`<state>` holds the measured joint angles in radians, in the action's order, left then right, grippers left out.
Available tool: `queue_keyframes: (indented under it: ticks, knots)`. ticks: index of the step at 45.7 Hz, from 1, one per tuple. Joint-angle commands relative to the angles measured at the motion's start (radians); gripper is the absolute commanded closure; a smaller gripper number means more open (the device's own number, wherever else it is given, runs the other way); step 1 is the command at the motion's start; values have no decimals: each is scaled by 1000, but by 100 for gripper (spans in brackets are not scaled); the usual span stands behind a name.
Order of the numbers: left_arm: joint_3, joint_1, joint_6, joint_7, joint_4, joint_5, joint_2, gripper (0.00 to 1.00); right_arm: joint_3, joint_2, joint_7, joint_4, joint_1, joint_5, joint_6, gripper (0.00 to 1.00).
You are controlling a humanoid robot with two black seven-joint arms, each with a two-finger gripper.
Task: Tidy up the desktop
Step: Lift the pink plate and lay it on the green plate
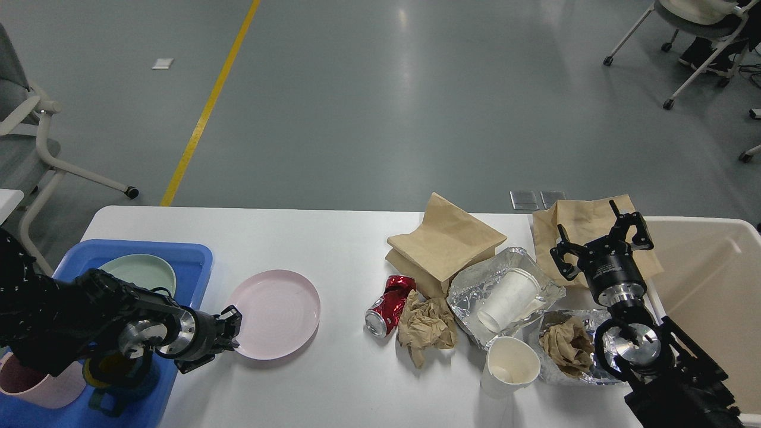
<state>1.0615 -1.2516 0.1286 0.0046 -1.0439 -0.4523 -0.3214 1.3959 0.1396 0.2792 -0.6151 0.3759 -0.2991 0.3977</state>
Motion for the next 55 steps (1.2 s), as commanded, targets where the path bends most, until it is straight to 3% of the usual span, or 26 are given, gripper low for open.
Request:
queue_keyframes:
  ticks: [1,12,22,33,39,44,55]
  knots:
    - [2,-9,5,2,-8,3,-5,100,0,0,0,0,0,0,1,0]
    - [50,-161,42,5,-149,1,-102,100,0,0,0,0,0,0,1,0]
    - [199,-495,55,5,-404,4,-183,100,0,0,0,0,0,0,1,0]
    - [396,-908,158,5,-608,1,-219,100,0,0,0,0,0,0,1,0]
    - [456,-974,284,3,-601,1,-232,100,0,0,0,0,0,0,1,0]
    - [491,-954,356,6,-524,7,-272,100,0,0,0,-2,0,0,1,0]
    - [535,-633,534,15,-98,15,-309,100,0,0,0,-2,0,0,1,0]
